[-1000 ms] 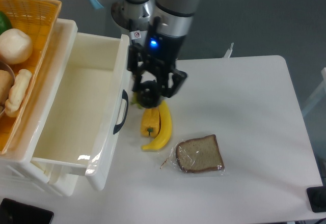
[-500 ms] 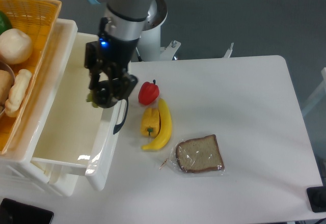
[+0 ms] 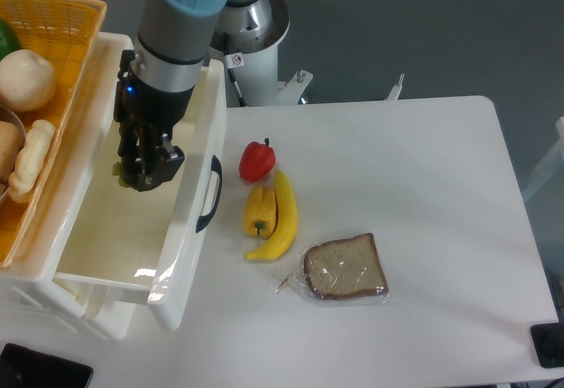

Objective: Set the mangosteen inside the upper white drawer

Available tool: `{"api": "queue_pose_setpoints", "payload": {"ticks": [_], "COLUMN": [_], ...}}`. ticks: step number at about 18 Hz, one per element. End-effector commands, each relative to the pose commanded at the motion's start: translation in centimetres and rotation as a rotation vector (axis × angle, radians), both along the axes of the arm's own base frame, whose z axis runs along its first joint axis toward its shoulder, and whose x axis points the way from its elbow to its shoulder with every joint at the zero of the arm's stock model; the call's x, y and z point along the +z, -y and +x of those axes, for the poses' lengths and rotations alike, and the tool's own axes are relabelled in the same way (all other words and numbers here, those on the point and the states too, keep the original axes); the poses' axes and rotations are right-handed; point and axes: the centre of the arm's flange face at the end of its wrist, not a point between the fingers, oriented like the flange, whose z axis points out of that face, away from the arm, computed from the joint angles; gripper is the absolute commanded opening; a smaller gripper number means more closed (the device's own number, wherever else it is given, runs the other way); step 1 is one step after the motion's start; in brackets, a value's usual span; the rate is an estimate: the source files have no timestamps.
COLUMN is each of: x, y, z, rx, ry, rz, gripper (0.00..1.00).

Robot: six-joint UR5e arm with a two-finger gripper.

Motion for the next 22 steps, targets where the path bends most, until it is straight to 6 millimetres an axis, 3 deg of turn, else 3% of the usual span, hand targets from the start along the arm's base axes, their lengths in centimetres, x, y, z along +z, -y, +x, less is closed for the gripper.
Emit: {"api": "queue_pose_setpoints", "payload": {"ticks": [4,8,10,12,13,15,22], "x": [-0.7,-1.0,-0.9,-0.9,-0.8,-0.7,0.1], "y": [0.1,0.1,0.2,0.2,0.2,0.2,0.3], "z": [0.0,0.0,0.0,0.0,0.1,0.1,-0.5], "rx": [-0.039,-0.039,-0.039,-0.039,-0.039,-0.039,-0.018], "ry": [-0.013,-0.016,-0.019,-0.019,-0.018,-0.015,-0.014], "rz": [-0.009,-0.016,-0.012,-0.011,-0.01,-0.009,0.007], "gripper": [0.03,0.47,0.62,0.9,0.95,1.0,1.0]}}
